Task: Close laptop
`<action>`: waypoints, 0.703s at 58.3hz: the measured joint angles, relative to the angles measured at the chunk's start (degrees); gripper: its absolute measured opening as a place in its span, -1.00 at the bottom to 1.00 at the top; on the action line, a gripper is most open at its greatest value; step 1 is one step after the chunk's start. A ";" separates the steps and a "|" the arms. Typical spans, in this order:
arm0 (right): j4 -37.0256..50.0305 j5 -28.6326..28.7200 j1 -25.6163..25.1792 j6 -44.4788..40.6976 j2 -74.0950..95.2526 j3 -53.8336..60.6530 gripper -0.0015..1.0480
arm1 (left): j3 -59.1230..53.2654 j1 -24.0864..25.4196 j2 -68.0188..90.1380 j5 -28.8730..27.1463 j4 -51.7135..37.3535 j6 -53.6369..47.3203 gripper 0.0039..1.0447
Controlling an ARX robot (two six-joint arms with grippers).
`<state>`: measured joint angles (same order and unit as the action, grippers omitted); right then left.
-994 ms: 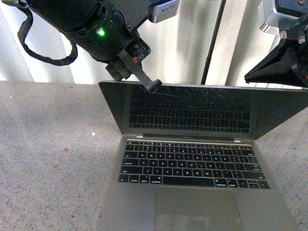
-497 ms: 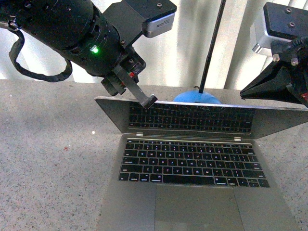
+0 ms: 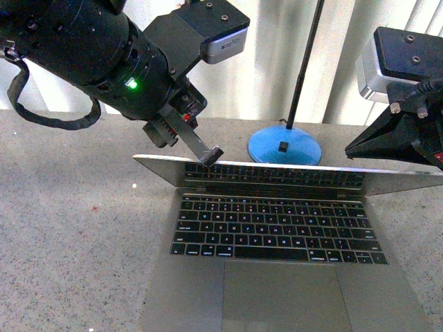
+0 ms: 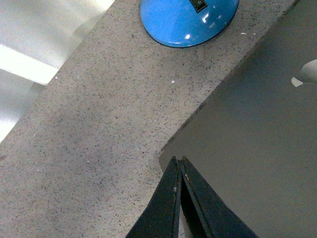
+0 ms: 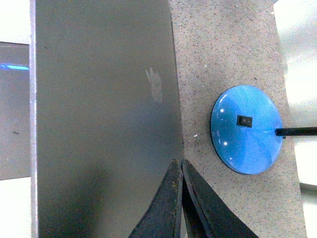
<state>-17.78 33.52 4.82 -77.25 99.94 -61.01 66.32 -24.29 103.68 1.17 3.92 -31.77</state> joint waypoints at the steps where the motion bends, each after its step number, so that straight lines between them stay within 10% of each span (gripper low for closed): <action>1: 0.00 -0.02 0.04 0.02 0.00 0.04 -0.94 | -0.07 0.00 0.00 0.04 -0.02 0.11 -0.94; 41: 1.16 -0.46 0.44 -1.09 0.07 3.15 -0.94 | -4.52 -0.09 0.00 1.62 -1.77 1.40 -0.94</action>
<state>-16.62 33.06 5.26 -78.35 100.01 -57.87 61.80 -24.38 103.68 2.79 2.15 -30.37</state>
